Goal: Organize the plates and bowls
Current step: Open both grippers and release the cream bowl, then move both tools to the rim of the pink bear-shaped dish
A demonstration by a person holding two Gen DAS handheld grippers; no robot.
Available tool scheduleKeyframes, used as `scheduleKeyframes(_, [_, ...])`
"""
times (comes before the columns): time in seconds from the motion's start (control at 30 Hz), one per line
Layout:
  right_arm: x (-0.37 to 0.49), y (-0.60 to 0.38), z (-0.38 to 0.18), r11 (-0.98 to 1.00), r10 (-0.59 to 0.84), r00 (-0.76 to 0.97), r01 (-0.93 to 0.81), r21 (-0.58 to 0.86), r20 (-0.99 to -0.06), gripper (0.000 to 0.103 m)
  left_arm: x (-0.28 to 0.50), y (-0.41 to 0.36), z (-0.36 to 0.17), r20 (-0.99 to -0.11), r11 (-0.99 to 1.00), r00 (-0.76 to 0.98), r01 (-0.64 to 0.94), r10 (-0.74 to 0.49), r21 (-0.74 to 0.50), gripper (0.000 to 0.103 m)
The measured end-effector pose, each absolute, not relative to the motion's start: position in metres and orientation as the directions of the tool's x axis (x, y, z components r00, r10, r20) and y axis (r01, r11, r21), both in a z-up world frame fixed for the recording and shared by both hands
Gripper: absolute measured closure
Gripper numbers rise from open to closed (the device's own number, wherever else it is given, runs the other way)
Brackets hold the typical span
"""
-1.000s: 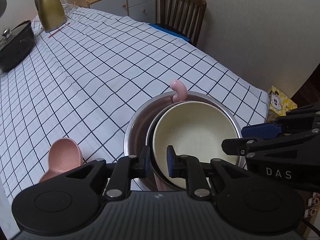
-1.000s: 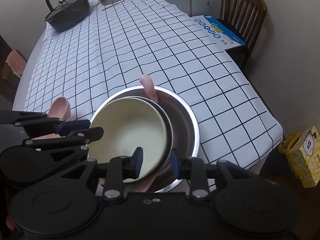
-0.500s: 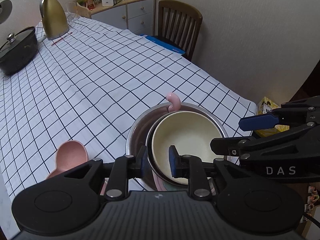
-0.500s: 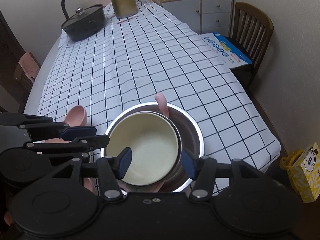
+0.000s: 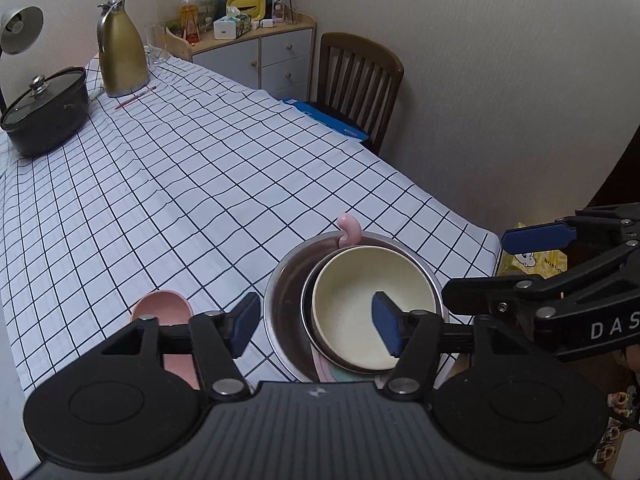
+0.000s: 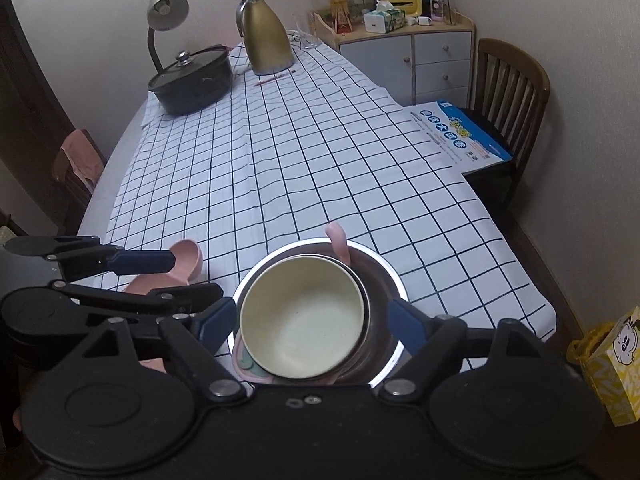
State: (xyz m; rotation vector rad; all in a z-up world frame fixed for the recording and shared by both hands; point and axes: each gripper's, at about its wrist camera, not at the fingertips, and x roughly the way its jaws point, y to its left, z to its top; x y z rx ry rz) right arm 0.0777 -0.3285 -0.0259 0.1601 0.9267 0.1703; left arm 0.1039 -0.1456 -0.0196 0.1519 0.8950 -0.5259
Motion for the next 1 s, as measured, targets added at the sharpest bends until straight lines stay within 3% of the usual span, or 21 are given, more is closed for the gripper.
scheduleKeyframes(0.07, [0.075,-0.329,-0.025,0.976,0.209,0.597,-0.075,0.205,-0.774,0.014,0.103,-0.141,-0.020,-0.769,0.863,0.514,0.496,-0.380,-0.095,0.033])
scheduleKeyframes(0.27, [0.064,-0.338,-0.030,0.978,0.192,0.622,-0.061,0.198,-0.759,0.006,0.107,-0.128,-0.031,-0.781,0.870,0.501,0.481,-0.374,-0.108,0.032])
scheduleKeyframes(0.5, [0.056,-0.363,-0.052,0.984,0.134,0.628,0.010,0.180,-0.766,0.005,0.126,-0.118,-0.055,-0.806,0.881,0.484,0.463,-0.341,-0.095,0.032])
scheduleKeyframes(1.0, [0.079,-0.395,-0.120,0.974,0.124,0.527,0.097,0.205,-0.841,0.019,0.179,-0.126,-0.108,-0.876,0.902,0.395,0.423,-0.275,-0.092,0.033])
